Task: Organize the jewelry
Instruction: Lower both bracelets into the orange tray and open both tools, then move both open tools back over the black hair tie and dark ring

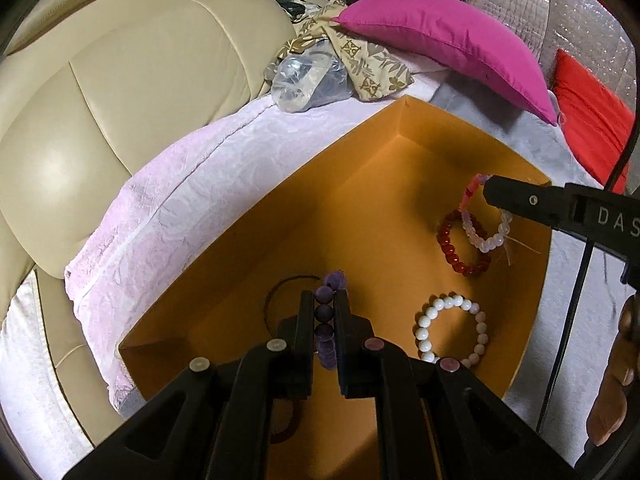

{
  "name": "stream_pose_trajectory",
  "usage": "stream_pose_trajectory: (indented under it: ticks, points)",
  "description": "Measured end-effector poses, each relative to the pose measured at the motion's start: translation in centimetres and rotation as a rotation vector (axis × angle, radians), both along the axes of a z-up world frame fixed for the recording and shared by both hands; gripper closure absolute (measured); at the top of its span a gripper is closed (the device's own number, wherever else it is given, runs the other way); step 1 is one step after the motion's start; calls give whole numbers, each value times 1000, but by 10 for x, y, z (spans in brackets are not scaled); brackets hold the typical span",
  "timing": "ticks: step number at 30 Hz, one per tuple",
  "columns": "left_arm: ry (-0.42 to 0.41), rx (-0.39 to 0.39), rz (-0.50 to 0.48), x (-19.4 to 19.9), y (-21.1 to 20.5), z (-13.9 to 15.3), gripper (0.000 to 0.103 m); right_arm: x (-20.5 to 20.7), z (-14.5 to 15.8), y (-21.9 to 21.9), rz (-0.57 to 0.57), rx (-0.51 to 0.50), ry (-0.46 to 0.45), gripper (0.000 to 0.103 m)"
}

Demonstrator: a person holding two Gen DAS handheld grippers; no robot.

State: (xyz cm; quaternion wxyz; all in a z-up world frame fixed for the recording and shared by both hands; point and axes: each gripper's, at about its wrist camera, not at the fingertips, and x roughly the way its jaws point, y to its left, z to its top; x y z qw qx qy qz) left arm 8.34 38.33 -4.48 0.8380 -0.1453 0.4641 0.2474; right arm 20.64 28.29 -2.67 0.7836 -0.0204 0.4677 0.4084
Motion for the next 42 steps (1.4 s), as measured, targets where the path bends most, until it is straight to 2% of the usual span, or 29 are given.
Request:
stream_pose_trajectory:
  ticks: [7, 10, 11, 12, 13, 14, 16, 19, 23, 27, 32, 36, 40, 42]
  points:
    - [10, -22, 10, 3, 7, -6, 94, 5, -4, 11, 4, -12, 8, 95]
    - [1, -57, 35, 1, 14, -9, 94, 5, -8, 18, 22, -19, 29, 94]
    - [4, -62, 41, 1, 15, -10, 86, 5, -9, 19, 19, -20, 31, 93]
    - [8, -69, 45, 0, 17, -10, 67, 5, -9, 19, 10, -18, 35, 93]
    - [6, -73, 50, -2, 18, -10, 57, 6, -10, 18, 0, -14, 40, 80]
    - [-15, -67, 60, -6, 19, -7, 48, 7, -10, 16, -12, -1, 47, 56]
    - [-33, -45, 69, -10, 19, -1, 48, 6, -7, 11, -19, 20, 38, 40]
    - [-57, -53, 82, -16, 19, 11, 48, 4, 3, 2, -28, 47, 37, 40]
    - [-91, -12, 79, -26, 10, 34, 48, 0, 24, -23, -53, 105, 26, 40]
    - [-129, 35, 69, -39, -8, 55, 43, -13, 52, -71, -93, 183, -15, 40]
    - [-165, 32, 13, -45, -51, 72, 43, -34, 63, -162, -157, 238, -54, 37]
    - [-159, 31, -99, -39, -111, 72, 43, -48, 51, -246, -225, 198, -72, 37]
    - [-125, 8, -234, -20, -177, 58, 43, -48, 25, -338, -354, 139, -49, 37]
    - [-100, 5, -311, -9, -210, 49, 43, -43, 11, -389, -453, 126, -31, 37]
